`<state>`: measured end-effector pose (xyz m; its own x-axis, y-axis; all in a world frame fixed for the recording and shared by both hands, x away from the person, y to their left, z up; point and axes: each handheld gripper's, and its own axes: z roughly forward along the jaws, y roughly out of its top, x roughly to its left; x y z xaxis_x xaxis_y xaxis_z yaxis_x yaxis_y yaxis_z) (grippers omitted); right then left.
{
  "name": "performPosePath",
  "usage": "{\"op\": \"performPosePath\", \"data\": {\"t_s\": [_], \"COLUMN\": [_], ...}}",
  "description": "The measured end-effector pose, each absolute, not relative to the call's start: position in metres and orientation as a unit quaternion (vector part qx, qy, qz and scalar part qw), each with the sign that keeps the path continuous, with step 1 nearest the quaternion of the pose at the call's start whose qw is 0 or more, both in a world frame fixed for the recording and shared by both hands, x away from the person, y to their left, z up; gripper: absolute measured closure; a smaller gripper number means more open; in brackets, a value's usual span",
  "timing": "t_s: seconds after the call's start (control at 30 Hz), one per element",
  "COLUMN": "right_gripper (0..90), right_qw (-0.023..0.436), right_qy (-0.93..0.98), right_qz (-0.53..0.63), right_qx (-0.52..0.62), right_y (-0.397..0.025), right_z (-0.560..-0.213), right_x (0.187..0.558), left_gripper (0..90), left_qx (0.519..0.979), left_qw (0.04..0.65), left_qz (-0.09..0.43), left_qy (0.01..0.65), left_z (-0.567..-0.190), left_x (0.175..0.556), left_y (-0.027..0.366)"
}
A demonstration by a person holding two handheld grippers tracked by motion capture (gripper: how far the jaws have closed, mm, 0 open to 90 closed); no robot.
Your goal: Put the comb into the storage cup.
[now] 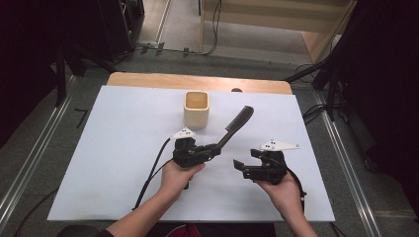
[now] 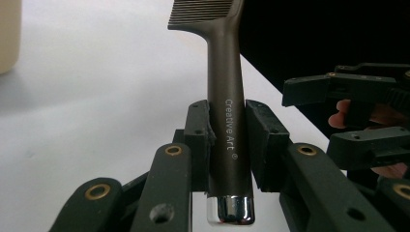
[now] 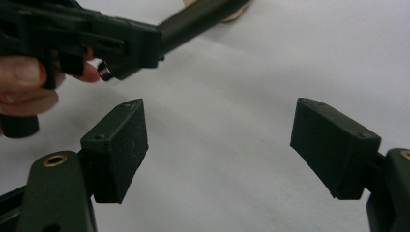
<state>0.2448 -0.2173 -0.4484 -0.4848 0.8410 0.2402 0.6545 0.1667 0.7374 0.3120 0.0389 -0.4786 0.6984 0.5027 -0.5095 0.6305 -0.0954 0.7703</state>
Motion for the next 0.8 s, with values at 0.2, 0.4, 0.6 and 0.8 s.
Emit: {"op": "performPosePath", "data": {"t_s": [0.2, 0.4, 0.6, 0.8], "right_gripper": [19.3, 23.1, 24.3, 25.5], "right_qw": [0.113, 0.113, 0.112, 0.104], "right_qy": [0.739, 0.728, 0.716, 0.702], "right_qz": [0.421, 0.421, 0.416, 0.415], "right_qx": [0.513, 0.529, 0.549, 0.569], "right_y": [-0.211, -0.209, -0.208, -0.208], "right_z": [-0.439, -0.432, -0.429, -0.431], "right_x": [0.252, 0.261, 0.27, 0.278], "left_gripper": [73.5, 73.5, 73.5, 73.5], "left_qx": [0.729, 0.716, 0.71, 0.703], "left_qw": [0.561, 0.57, 0.571, 0.575], "left_qz": [-0.047, -0.044, -0.042, -0.039], "left_qy": [0.39, 0.401, 0.41, 0.418], "left_z": [-0.483, -0.486, -0.492, -0.495], "left_x": [0.313, 0.311, 0.307, 0.305], "left_y": [0.031, 0.023, 0.014, 0.006]}}
